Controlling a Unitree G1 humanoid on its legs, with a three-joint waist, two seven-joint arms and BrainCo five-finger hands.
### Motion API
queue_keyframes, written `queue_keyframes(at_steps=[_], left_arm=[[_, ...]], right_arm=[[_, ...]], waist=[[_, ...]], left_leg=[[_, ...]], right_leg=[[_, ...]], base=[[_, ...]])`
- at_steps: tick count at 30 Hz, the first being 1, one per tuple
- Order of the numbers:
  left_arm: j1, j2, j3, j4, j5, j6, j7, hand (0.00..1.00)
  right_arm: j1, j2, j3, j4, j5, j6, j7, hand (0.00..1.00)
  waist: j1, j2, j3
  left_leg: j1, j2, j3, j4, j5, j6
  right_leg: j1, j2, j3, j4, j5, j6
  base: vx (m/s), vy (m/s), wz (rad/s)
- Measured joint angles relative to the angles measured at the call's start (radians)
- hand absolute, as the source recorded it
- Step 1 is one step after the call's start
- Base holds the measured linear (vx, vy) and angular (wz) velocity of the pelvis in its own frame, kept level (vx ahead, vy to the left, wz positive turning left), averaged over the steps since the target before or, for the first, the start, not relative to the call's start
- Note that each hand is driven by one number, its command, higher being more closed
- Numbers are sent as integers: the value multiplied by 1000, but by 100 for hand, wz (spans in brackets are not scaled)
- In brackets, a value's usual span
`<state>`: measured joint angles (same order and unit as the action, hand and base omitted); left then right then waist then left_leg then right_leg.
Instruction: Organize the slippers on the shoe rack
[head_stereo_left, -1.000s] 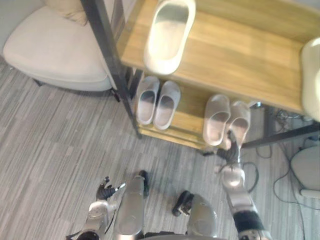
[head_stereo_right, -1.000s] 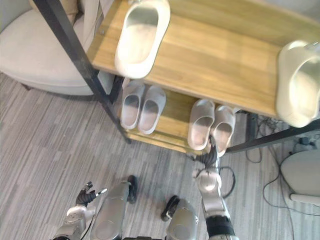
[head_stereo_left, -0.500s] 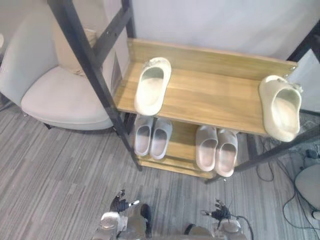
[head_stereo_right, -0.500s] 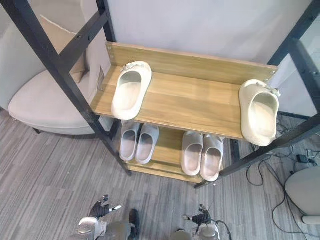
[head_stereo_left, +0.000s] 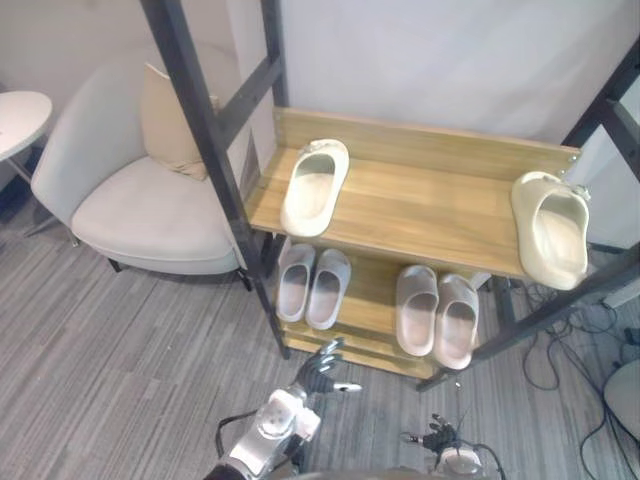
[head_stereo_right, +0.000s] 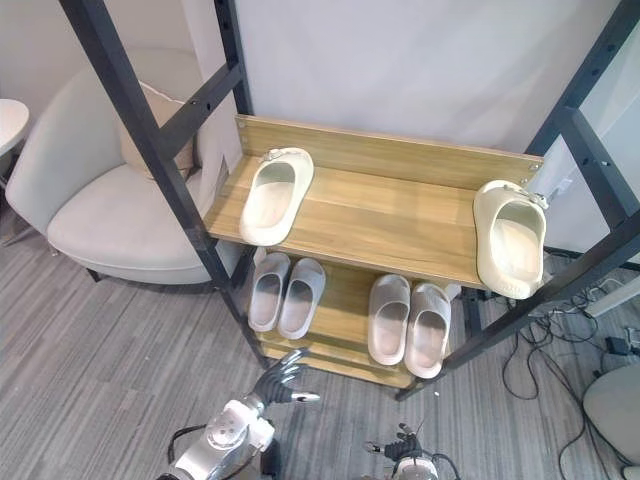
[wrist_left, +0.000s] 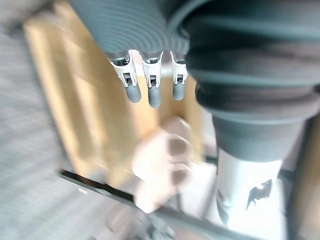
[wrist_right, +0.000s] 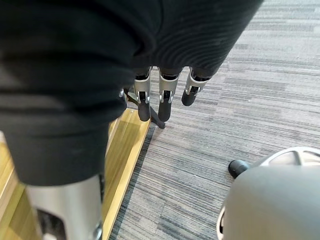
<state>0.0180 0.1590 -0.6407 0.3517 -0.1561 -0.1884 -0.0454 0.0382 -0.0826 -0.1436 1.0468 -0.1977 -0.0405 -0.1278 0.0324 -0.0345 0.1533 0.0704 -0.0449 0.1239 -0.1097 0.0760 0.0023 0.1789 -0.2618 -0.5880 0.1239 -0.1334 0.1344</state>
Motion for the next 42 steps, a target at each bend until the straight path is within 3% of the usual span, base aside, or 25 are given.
queue_keyframes(at_steps=[9, 15, 22, 29, 32, 35, 42], left_arm=[[-75, 3, -54, -337, -84, -26, 5, 0], [-171, -27, -49, -461, -81, -49, 68, 0], [-304, -39, 114, -506, -61, -56, 158, 0], [-479, 7, 300, -409, -62, -62, 196, 0], [-531, 67, 366, -340, -62, -57, 201, 0], [-624, 188, 441, -241, -61, -40, 219, 0], [-781, 313, 457, -31, -41, -9, 218, 0]], right_arm=[[-1, -18, 34, 14, 0, -11, 2, 0], [14, -43, 51, 39, 0, -10, 10, 0], [29, -70, 70, 39, 2, -9, 31, 0], [35, -90, 67, 37, 2, -4, 51, 0], [40, -91, 49, 33, 2, 2, 64, 0], [40, -94, 26, 27, 3, 9, 76, 0], [40, -65, 28, -12, 2, 11, 89, 0]], waist=[[5, 4, -3], [11, 5, -5], [8, 25, -19], [1, 36, -30], [-6, 39, -36], [-12, 39, -38], [-22, 40, -40]], left_leg=[[-3, -5, -22, 6, 1, 1], [-2, -10, -16, 6, 1, 1], [-4, -11, 1, 0, 1, 1], [-19, -2, 25, 0, 9, 6], [-25, 2, 35, 0, 9, 6], [-46, 10, 59, 0, 18, 11], [-80, 19, 85, 2, 20, 11]], right_leg=[[3, -5, -10, 21, 1, 1], [-3, -18, 9, 48, 0, -1], [-24, -25, 28, 62, -4, -5], [-57, -18, 57, 55, 6, -8], [-64, -10, 72, 36, 19, -10], [-80, 6, 94, 8, 51, -4], [-112, 22, 120, -32, 82, -8]], base=[[-32, -5, 6], [-38, 20, -1], [-96, 12, -5], [-79, -4, -11], [-43, -8, -15], [-29, -14, -20], [-22, -12, -12]])
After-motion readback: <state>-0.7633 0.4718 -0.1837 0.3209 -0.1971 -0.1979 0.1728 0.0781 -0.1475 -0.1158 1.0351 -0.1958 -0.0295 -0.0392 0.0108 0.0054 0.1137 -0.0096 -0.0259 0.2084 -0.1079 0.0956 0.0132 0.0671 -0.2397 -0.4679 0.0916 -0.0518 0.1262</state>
